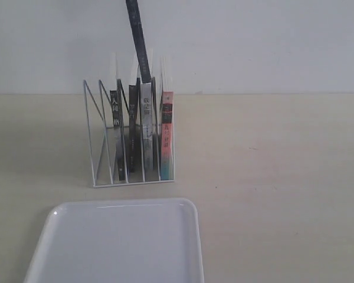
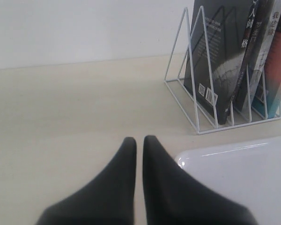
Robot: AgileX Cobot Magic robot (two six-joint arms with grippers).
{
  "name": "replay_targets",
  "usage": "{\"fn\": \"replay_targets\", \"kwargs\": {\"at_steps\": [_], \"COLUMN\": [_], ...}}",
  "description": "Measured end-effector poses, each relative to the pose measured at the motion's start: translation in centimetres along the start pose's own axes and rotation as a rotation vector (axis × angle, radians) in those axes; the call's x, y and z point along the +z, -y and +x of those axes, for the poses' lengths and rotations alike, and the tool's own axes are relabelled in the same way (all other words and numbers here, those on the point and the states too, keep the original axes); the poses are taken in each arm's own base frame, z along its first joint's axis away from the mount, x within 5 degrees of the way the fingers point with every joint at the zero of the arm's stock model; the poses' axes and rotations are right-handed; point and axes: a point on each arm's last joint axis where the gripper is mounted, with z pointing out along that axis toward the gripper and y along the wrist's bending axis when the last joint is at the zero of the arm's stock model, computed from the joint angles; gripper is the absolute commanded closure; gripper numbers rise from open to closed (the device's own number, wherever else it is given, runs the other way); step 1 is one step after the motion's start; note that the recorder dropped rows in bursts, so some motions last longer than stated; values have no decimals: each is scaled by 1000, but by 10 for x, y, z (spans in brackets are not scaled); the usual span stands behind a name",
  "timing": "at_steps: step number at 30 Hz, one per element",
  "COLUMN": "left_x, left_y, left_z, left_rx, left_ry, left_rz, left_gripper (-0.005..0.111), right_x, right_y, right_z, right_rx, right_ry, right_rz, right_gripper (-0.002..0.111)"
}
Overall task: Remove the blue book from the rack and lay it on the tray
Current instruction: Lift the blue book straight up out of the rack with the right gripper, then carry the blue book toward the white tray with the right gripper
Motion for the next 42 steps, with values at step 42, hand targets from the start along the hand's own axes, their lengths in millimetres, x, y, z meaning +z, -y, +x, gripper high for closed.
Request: {"fn": "replay_targets", "kwargs": {"at_steps": [42], "left_x": [0], "left_y": [0], "left_z": [0], "left_rx": [0], "left_ry": [0], "left_rz": [0], "left_gripper": [102], "right_x": [-15], "right_y": [-20], "right_z": [104], "right_rx": [-92], "right_ry": [-327], "right_rz": [-70], "right_gripper": [108]}}
